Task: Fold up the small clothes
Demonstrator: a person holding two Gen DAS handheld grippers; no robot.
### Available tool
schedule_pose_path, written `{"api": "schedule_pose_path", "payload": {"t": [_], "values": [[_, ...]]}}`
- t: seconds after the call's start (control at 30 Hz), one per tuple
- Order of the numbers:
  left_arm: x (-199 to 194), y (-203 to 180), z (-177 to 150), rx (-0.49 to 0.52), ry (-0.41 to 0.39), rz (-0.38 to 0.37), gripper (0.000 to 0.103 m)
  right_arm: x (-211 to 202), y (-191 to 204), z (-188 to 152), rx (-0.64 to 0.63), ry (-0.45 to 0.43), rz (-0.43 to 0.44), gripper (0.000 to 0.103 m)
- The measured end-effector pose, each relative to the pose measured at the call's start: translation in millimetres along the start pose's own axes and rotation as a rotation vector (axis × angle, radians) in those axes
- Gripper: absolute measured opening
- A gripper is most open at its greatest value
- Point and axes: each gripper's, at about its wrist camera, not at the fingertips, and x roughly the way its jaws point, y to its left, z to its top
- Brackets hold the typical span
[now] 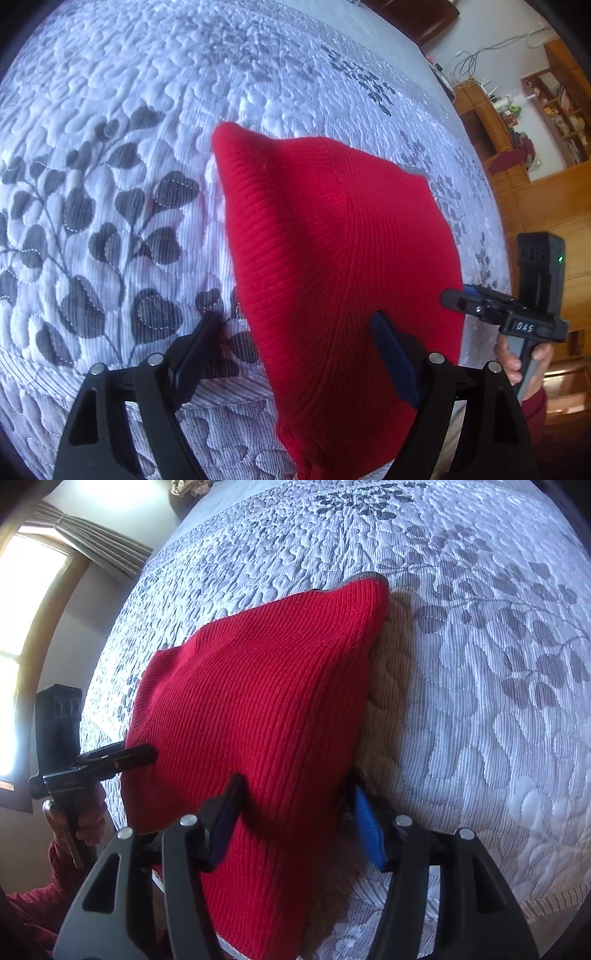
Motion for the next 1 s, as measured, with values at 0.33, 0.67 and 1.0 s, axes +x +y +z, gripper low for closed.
{"api": "schedule_pose_path", "payload": {"t": [0.33, 0.67, 1.0], "values": [[11.7, -0.5, 13.0, 0.035, 0.102, -0.061, 0.096, -1.7, -5.5, -2.2, -0.001, 0.003, 0.026, 0.06], [12.8, 6.6, 17.6, 0.011, 0.158, -0.194, 0.092, -3.8, -11.3, -5.1, 0.019, 0.018, 0.056, 0.061], [20.3, 17.5, 15.3, -0.035, 0.238, -0.301, 0.053, 8.6, -7.2, 3.4, 0.017, 0.008, 0.077, 0.063]]}}
